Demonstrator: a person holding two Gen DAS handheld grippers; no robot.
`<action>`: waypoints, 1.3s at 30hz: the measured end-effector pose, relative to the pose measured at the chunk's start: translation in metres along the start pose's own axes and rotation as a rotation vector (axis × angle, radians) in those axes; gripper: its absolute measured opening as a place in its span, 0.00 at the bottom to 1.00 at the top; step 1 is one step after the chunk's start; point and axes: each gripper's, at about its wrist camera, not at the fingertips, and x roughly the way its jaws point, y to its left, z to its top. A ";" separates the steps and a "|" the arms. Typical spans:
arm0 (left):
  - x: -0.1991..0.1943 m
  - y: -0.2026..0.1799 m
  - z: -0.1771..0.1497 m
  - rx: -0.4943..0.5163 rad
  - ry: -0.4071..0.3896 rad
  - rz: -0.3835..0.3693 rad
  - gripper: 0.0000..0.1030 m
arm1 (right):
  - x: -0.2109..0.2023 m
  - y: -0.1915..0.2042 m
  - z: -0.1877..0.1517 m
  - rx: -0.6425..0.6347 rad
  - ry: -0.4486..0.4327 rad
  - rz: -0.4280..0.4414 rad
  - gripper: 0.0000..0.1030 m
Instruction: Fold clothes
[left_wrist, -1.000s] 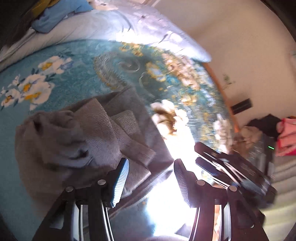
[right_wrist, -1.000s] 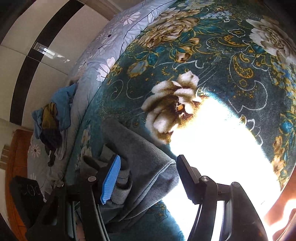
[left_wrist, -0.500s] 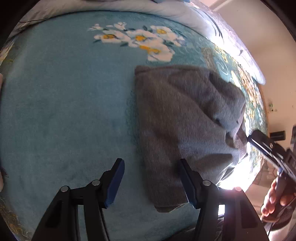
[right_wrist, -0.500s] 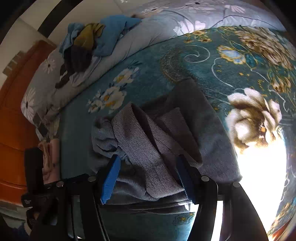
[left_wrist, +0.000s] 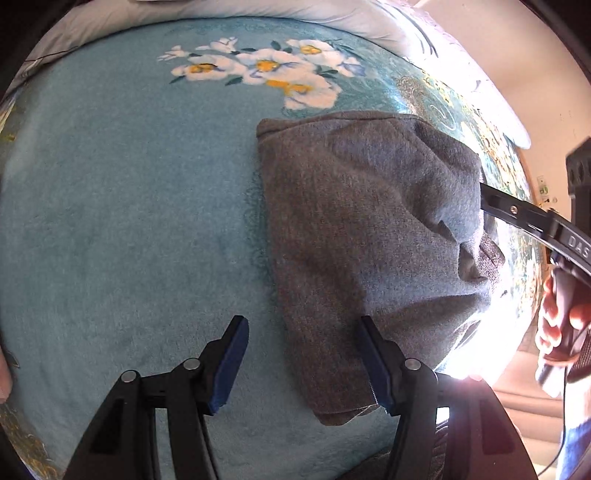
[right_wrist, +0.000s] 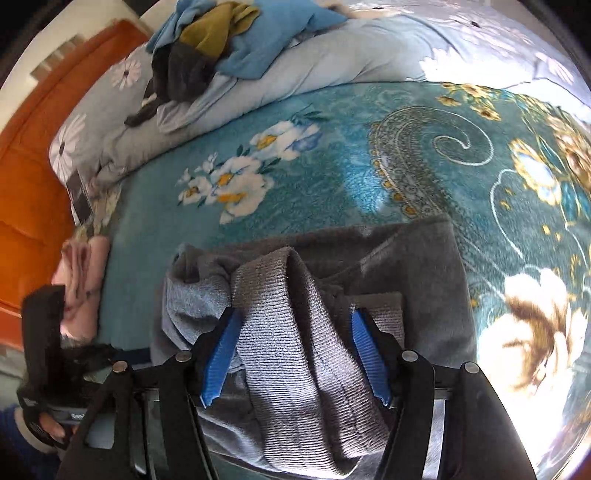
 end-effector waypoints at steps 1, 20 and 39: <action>0.000 0.000 -0.001 -0.001 0.003 0.000 0.62 | 0.002 -0.002 0.001 0.002 0.013 0.015 0.62; -0.002 -0.007 -0.016 -0.041 0.031 -0.020 0.63 | 0.001 -0.006 -0.023 0.126 0.035 0.110 0.24; -0.011 -0.032 -0.032 -0.050 0.040 -0.098 0.69 | -0.011 -0.074 -0.043 0.418 -0.046 0.035 0.09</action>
